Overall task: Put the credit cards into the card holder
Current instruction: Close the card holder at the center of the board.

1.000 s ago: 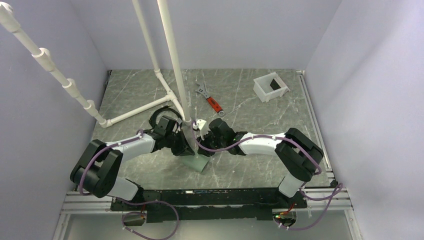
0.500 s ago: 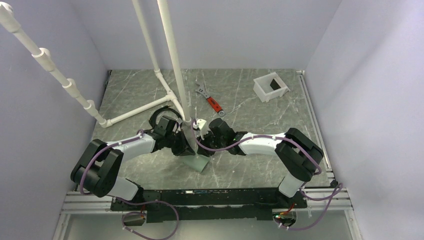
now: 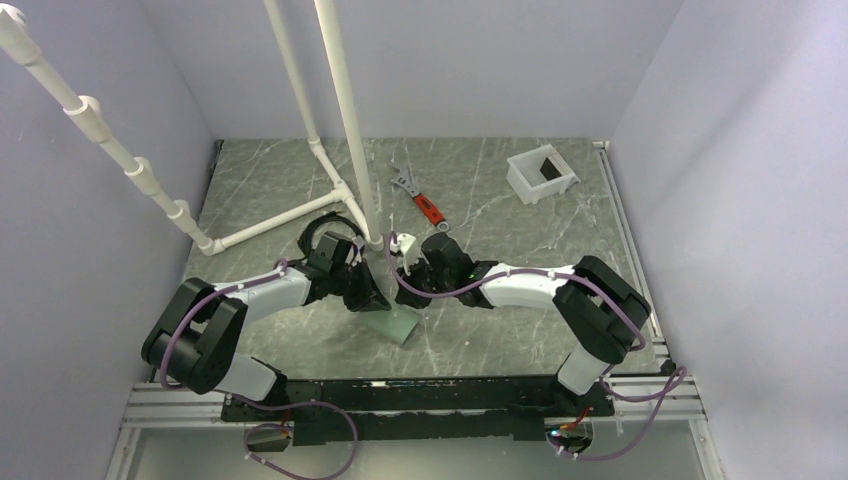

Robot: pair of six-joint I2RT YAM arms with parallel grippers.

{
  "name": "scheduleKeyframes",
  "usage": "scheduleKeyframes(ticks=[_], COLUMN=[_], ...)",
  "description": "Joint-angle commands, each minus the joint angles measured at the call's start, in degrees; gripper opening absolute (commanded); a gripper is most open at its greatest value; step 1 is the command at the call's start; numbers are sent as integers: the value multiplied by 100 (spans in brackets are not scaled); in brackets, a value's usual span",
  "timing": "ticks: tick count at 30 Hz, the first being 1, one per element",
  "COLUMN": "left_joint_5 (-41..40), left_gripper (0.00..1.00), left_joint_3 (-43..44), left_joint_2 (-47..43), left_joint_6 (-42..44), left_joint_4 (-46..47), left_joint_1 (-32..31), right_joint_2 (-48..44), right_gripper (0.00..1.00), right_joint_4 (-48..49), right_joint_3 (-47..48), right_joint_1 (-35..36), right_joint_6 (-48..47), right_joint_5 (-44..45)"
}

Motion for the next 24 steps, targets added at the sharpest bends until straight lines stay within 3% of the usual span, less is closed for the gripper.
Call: scheduleKeyframes(ticks=[1, 6, 24], left_joint_5=[-385, -409, -526], left_gripper=[6, 5, 5], left_joint_3=[-216, -224, -222], left_joint_2=[222, 225, 152], left_joint_6=[160, 163, 37], left_joint_4=[-216, -237, -275], left_joint_1=[-23, -23, -23], right_joint_2=[-45, -10, 237], right_gripper=[16, 0, 0], right_joint_4=[265, 135, -490], right_joint_3=[168, 266, 335], right_joint_1=[-16, -48, -256], right_joint_6=[44, 122, 123], right_joint_5=[-166, -277, -1418])
